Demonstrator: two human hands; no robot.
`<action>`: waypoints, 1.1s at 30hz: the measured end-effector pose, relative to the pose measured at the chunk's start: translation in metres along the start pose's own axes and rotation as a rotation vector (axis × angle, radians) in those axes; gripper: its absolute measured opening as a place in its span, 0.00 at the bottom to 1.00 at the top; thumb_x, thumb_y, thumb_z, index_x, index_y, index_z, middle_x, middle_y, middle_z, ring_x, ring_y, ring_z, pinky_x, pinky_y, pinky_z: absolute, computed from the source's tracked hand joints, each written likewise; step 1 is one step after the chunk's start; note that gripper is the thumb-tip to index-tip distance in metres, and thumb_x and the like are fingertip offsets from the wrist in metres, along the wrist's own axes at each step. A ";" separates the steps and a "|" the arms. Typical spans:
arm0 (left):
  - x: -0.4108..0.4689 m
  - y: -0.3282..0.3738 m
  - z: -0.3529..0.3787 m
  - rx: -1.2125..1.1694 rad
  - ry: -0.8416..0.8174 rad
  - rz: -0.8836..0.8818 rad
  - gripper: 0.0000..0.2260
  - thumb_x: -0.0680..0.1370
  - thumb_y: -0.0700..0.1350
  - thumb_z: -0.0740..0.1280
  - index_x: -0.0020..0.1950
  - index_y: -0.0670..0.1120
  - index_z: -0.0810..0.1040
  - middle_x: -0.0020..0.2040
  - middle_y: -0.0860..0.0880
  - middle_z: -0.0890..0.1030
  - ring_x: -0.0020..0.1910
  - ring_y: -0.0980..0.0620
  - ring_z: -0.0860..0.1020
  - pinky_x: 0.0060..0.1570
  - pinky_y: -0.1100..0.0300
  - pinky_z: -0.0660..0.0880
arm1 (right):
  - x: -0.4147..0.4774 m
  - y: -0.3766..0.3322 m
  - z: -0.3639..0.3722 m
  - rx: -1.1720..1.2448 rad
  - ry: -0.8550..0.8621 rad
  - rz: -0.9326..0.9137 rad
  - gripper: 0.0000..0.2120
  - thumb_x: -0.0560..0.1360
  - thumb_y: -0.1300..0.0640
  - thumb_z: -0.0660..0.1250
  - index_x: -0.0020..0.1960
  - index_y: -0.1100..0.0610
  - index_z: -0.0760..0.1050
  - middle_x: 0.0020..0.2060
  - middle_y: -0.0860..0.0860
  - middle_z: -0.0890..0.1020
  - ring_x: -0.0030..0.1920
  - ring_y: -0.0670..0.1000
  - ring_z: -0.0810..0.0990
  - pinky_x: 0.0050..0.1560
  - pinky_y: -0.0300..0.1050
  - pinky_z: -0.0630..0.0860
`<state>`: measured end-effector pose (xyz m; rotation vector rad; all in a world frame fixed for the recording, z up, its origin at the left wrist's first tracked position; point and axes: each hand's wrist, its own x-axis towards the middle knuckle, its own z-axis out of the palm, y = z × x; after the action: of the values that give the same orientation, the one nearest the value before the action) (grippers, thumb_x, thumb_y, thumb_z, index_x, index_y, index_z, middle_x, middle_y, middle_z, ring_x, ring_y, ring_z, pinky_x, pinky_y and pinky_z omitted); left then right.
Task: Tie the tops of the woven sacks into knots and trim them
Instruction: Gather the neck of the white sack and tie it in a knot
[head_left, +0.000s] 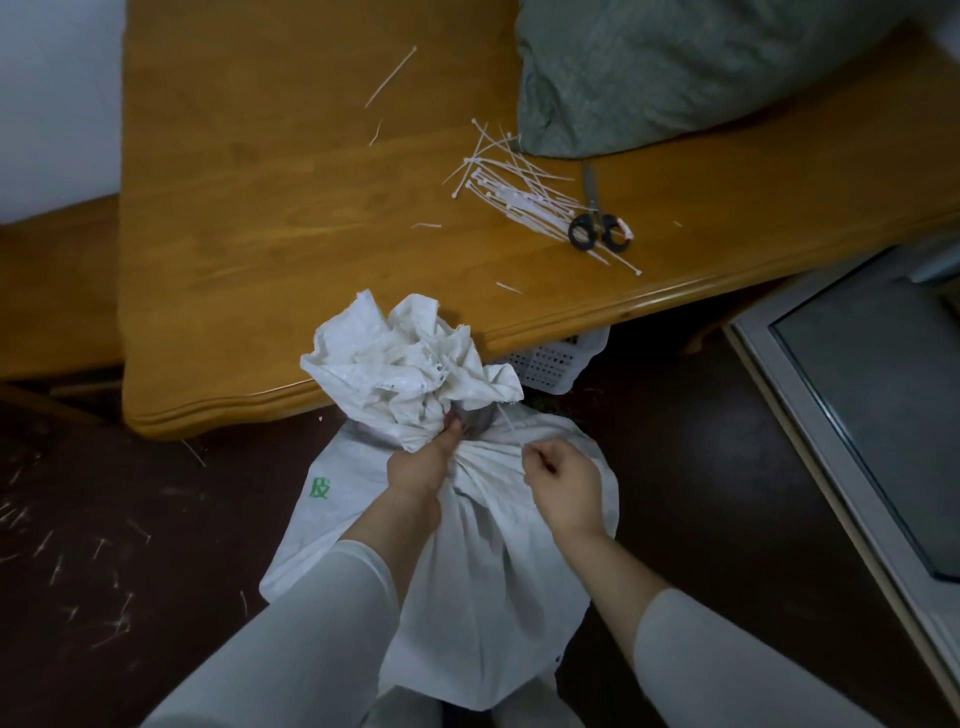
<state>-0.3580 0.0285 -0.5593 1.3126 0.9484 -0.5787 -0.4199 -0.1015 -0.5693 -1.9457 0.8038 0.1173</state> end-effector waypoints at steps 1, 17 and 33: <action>-0.002 0.000 -0.001 0.017 0.001 0.007 0.24 0.67 0.46 0.78 0.60 0.40 0.76 0.55 0.44 0.81 0.55 0.44 0.79 0.60 0.48 0.75 | 0.003 0.000 0.006 -0.016 -0.031 0.050 0.07 0.77 0.58 0.64 0.43 0.58 0.79 0.40 0.54 0.83 0.44 0.53 0.80 0.45 0.43 0.74; -0.013 0.012 -0.007 1.098 -0.060 0.647 0.23 0.76 0.54 0.65 0.69 0.50 0.70 0.68 0.48 0.72 0.70 0.43 0.62 0.67 0.53 0.62 | 0.031 -0.018 0.022 -0.389 -0.348 0.023 0.28 0.78 0.47 0.60 0.75 0.56 0.59 0.73 0.55 0.64 0.72 0.55 0.63 0.73 0.47 0.60; -0.008 0.020 -0.003 1.009 -0.115 0.308 0.22 0.74 0.53 0.64 0.62 0.39 0.75 0.60 0.40 0.78 0.60 0.41 0.76 0.61 0.51 0.74 | 0.022 -0.045 -0.011 -0.652 -0.078 -1.561 0.20 0.82 0.64 0.48 0.56 0.63 0.80 0.57 0.59 0.81 0.59 0.59 0.80 0.66 0.49 0.70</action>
<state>-0.3469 0.0341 -0.5415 2.2337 0.3034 -0.9268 -0.3795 -0.1080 -0.5381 -2.6030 -1.0548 -0.5366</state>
